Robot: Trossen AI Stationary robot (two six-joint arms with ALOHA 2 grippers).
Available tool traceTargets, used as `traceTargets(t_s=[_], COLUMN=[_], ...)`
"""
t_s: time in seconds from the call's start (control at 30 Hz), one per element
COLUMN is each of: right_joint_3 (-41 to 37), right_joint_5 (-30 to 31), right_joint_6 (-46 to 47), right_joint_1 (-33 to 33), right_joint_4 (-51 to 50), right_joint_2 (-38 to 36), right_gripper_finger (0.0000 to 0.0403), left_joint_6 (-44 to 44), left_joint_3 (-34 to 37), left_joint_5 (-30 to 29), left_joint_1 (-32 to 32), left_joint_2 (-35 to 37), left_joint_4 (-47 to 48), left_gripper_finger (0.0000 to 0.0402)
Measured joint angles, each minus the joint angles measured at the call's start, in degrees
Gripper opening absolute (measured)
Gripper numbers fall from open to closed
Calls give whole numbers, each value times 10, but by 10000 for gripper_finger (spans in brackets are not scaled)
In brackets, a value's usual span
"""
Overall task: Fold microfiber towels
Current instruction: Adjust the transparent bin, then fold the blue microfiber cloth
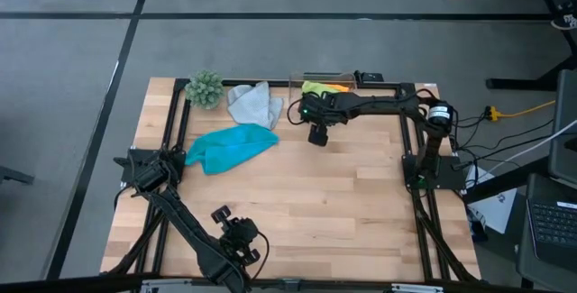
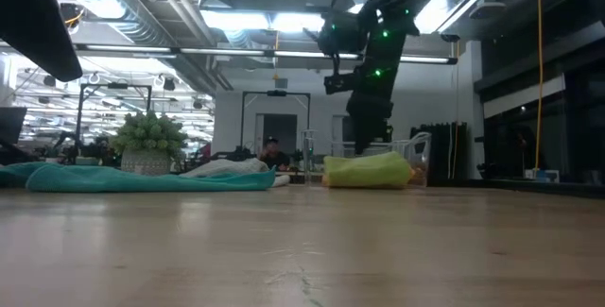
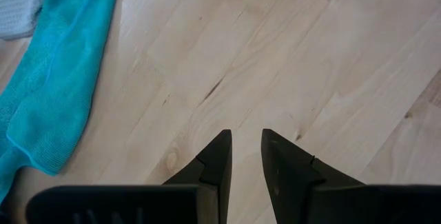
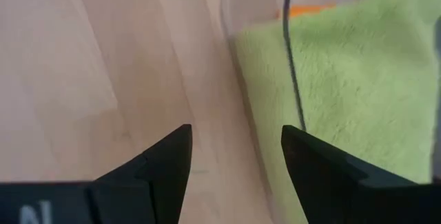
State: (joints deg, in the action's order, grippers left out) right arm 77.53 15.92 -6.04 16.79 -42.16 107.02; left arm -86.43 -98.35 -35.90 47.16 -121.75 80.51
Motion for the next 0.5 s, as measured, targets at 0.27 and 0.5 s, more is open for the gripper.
traceTargets(t_s=[0.27, 0.5], right_joint_3=[4, -33], right_joint_5=[28, 7], right_joint_6=[-4, -7], right_joint_1=[-37, -51], right_joint_4=[-17, -70], right_joint_2=[-54, -134], right_gripper_finger=[227, 227], left_joint_6=[0, -4], left_joint_3=[0, 0], left_joint_5=[0, 23], left_joint_1=[-1, -34], left_joint_2=[0, 4], left_joint_4=[0, 95], left_gripper_finger=[72, 72])
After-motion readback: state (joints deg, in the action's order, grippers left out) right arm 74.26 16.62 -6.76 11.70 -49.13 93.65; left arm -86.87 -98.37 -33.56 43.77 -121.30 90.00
